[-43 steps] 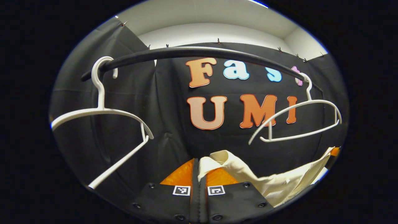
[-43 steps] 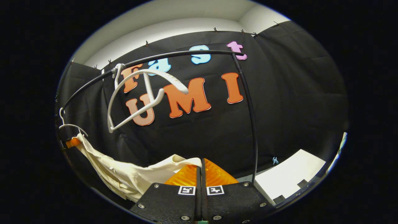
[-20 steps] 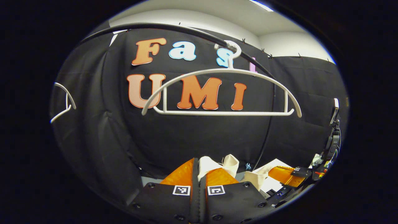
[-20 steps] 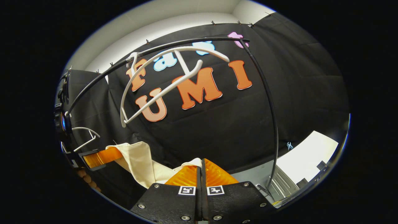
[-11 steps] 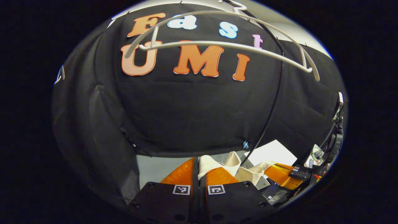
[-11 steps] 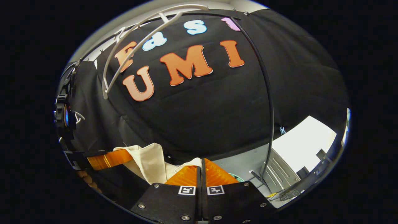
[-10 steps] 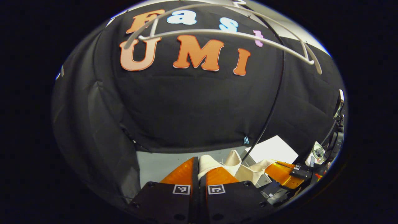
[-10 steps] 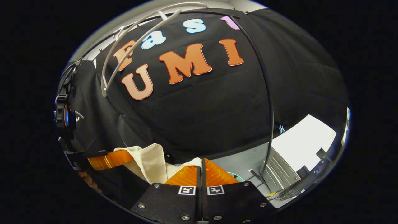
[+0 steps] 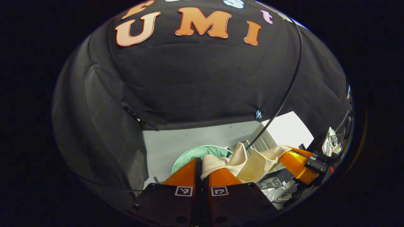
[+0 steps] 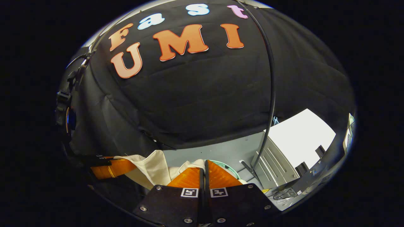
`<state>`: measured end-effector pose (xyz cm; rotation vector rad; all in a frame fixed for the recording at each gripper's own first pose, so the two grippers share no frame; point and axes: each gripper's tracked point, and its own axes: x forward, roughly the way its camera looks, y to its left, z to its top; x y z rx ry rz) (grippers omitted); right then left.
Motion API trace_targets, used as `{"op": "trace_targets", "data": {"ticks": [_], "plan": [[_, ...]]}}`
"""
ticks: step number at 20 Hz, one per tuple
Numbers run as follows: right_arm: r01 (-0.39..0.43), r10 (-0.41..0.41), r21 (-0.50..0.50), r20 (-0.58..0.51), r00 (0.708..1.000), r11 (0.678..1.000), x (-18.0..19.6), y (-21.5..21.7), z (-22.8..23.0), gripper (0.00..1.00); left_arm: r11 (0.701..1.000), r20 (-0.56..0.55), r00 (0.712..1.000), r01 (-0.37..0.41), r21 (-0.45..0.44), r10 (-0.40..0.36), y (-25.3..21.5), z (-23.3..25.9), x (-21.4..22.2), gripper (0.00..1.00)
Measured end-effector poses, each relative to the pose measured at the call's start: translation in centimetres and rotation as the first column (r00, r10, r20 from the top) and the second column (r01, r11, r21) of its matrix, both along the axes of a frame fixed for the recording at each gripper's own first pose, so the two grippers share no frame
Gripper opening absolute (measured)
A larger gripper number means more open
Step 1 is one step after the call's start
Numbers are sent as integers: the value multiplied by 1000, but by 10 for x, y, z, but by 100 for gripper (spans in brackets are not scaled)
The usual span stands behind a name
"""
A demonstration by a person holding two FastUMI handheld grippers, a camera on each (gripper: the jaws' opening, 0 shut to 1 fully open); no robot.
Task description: Grasp the clothes on the hanger with both hands and then place them into the laundry hamper below.
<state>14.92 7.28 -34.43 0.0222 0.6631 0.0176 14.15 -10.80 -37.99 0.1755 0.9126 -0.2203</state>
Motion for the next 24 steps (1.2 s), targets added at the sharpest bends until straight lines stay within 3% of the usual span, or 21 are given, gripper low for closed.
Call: {"op": "trace_targets", "data": {"ticks": [5, 9, 10, 11, 13, 16, 17, 18, 21, 24], "plan": [[-1, -1, -33, -56, 998, 999, 0, 2, -20, 6, 999, -46, 999, 10, 54, -7, 9, -22, -5, 7], [-1, -1, -42, -59, 998, 999, 4, 2, -21, 11, 998, -78, 997, 6, 57, -2, 18, -23, -11, 14], [-3, 0, -45, -59, 998, 999, 4, 2, -19, 1, 998, -71, 998, 4, 60, 0, 19, -21, -11, 15], [-4, 2, -47, -53, 999, 999, 5, 2, -17, 17, 998, -55, 998, 5, 67, -2, 20, -19, -7, 16], [-7, 5, -49, -45, 999, 999, 7, 3, -13, 23, 997, -37, 999, 4, 76, -1, 21, -14, -5, 17], [-7, 6, -54, -32, 999, 998, 0, 2, -8, 34, 998, -36, 999, -4, 61, 6, 20, -9, -11, 40], [-7, 5, -59, -27, 1000, 998, -2, 2, -6, 46, 998, -41, 999, -10, 55, 13, 22, -11, -14, 43], [-6, 4, -63, -27, 1000, 998, -4, 1, -5, 52, 999, -47, 999, -13, 49, 15, 21, -11, -18, 41], [-5, 2, -69, -43, 999, 998, -13, -1, -7, 88, 999, -57, 998, -20, 43, 22, 25, -10, -30, 43], [1, -4, -69, -35, 999, 998, -21, -2, -2, 95, 999, -50, 998, -39, 29, 40, 29, -7, -40, 100]]}}
